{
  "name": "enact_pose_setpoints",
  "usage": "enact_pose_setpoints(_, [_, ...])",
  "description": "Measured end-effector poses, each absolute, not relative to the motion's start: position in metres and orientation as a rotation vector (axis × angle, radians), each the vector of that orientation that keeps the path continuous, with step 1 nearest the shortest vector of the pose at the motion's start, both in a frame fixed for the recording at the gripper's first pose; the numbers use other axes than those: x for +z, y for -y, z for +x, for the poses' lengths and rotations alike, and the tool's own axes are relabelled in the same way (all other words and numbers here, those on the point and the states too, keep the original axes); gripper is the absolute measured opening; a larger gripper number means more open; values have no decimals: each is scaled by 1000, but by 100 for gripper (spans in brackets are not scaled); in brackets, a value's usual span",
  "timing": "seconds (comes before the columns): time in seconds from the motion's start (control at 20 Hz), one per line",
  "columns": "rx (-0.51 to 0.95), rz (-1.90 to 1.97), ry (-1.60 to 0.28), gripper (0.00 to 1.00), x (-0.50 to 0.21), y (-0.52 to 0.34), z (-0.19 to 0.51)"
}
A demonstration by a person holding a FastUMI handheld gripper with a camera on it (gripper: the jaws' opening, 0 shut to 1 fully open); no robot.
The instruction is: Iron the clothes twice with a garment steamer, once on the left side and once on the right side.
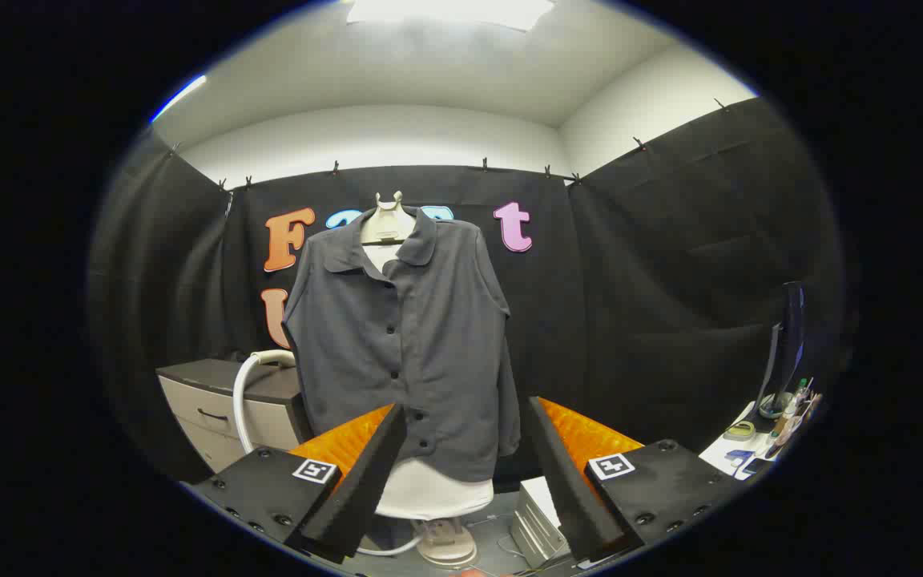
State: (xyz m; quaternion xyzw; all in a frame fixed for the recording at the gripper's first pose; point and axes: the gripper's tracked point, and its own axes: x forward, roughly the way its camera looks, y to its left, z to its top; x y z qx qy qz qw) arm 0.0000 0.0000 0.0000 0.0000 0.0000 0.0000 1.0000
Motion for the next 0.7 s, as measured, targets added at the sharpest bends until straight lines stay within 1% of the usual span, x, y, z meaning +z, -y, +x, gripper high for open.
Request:
enact_pose_setpoints(0.35, [10,11,-31,98,-9,-9,10])
enact_pose_setpoints(0.7, [8,-11,-1,98,2,-10,5])
